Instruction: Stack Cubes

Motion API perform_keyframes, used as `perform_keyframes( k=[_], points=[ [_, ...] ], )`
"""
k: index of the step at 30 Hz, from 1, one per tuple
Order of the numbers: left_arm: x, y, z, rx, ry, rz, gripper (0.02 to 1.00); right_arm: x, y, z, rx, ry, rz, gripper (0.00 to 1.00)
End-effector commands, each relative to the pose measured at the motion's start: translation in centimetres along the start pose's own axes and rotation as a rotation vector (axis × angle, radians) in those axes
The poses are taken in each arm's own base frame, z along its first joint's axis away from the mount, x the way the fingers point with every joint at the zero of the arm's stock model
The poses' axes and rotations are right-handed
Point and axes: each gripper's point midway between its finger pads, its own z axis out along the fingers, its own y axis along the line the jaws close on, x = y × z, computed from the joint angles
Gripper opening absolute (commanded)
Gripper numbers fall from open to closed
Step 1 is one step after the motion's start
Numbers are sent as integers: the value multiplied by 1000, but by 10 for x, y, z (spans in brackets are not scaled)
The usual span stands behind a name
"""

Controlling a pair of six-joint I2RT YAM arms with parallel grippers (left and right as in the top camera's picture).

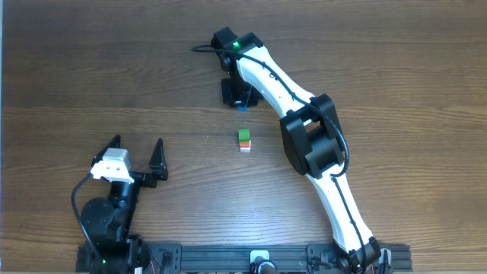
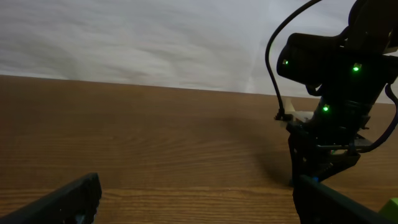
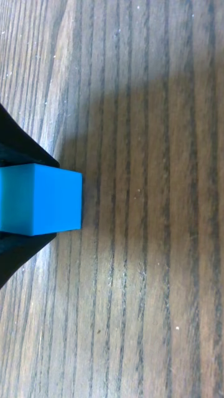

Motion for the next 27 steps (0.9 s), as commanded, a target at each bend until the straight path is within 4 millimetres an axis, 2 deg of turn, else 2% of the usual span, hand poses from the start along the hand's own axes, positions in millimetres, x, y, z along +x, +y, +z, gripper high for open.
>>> perform_keyframes(
  k=[1,5,10,15,22,23,27],
  points=[
    [1,-1,0,8,0,14,998,4,-4,8,9,28,6,240],
    [1,-1,0,8,0,14,1000,4,-4,1,6,22,5,220],
    [1,-1,0,8,0,14,1000,0,-1,-24,-14,-23,-1,194],
    [1,-1,0,8,0,14,1000,1,-1,-65,-12,-87,-10,176],
    [1,-1,0,8,0,14,1000,9,7,-137,-56,-219,-41,165],
    [1,-1,0,8,0,14,998,13,8,-150,-61,-240,-46,161],
    [1,-1,0,8,0,14,1000,34,4,-182,-47,-264,-57,163]
  ],
)
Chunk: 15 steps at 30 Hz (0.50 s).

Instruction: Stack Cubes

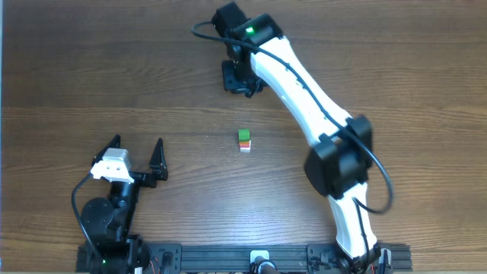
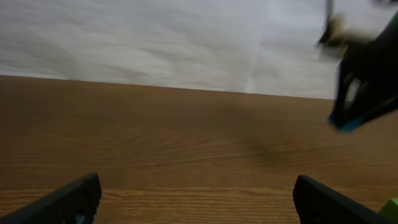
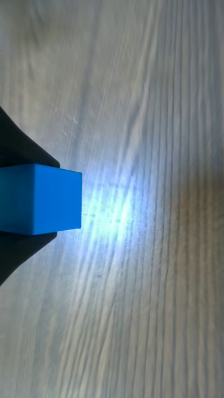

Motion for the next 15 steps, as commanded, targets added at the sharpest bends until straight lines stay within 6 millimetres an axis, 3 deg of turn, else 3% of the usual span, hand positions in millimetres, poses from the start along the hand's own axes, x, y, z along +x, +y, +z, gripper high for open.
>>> perform_keyframes(
  k=[1,7,15],
  points=[
    [1,-1,0,8,0,14,998,11,0,-52,23,-75,-22,156],
    [1,-1,0,8,0,14,1000,49,-4,-71,86,1,-25,154],
    [1,-1,0,8,0,14,1000,76,0,-60,132,82,-35,141]
  ],
)
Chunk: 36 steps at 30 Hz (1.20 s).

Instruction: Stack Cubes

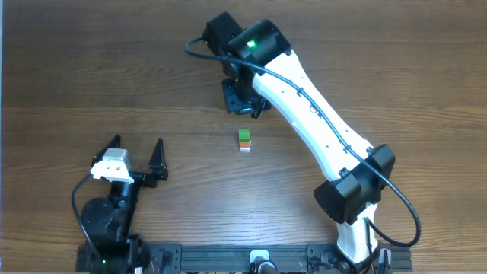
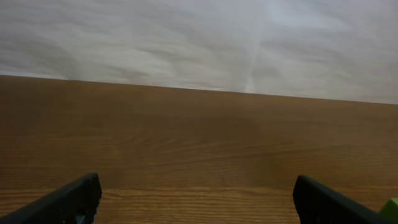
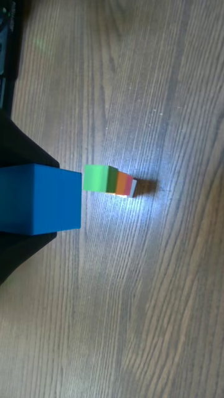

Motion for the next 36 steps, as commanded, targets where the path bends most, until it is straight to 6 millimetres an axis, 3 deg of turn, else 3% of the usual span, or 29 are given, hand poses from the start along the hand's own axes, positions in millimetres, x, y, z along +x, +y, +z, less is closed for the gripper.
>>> perform_keyframes(
  k=[1,13,36],
  points=[
    [1,-1,0,8,0,14,1000,10,0,5,30,20,19,139],
    [1,-1,0,8,0,14,1000,32,9,35,-30,31,30,117],
    [1,-1,0,8,0,14,1000,40,18,66,-65,68,57,82]
  ],
)
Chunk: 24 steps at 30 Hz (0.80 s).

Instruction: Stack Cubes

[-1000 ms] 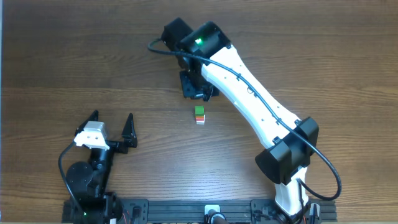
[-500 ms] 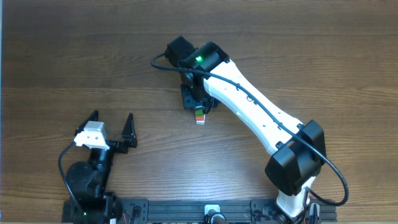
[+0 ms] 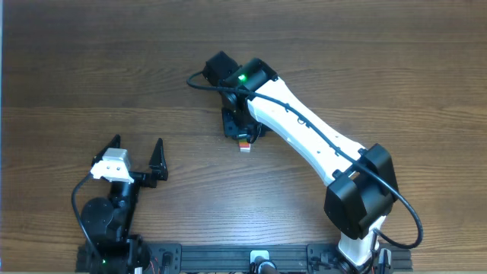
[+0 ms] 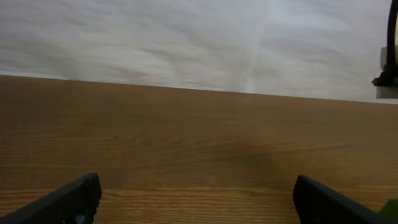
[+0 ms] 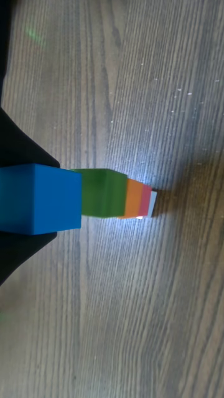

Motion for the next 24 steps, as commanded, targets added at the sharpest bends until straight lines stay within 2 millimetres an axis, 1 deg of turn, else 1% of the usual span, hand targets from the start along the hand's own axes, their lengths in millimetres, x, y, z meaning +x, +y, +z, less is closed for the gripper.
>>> perform_keyframes(
  k=[1,10,17,24],
  points=[
    [1,-1,0,8,0,14,1000,4,3,-6,-21,-9,3,84],
    [1,-1,0,8,0,14,1000,-1,6,-5,-34,-30,-3,80],
    [1,-1,0,8,0,14,1000,1,5,2,-29,-24,-5,80],
    [1,-1,0,8,0,14,1000,-1,5,2,-30,-29,-6,77]
  ],
)
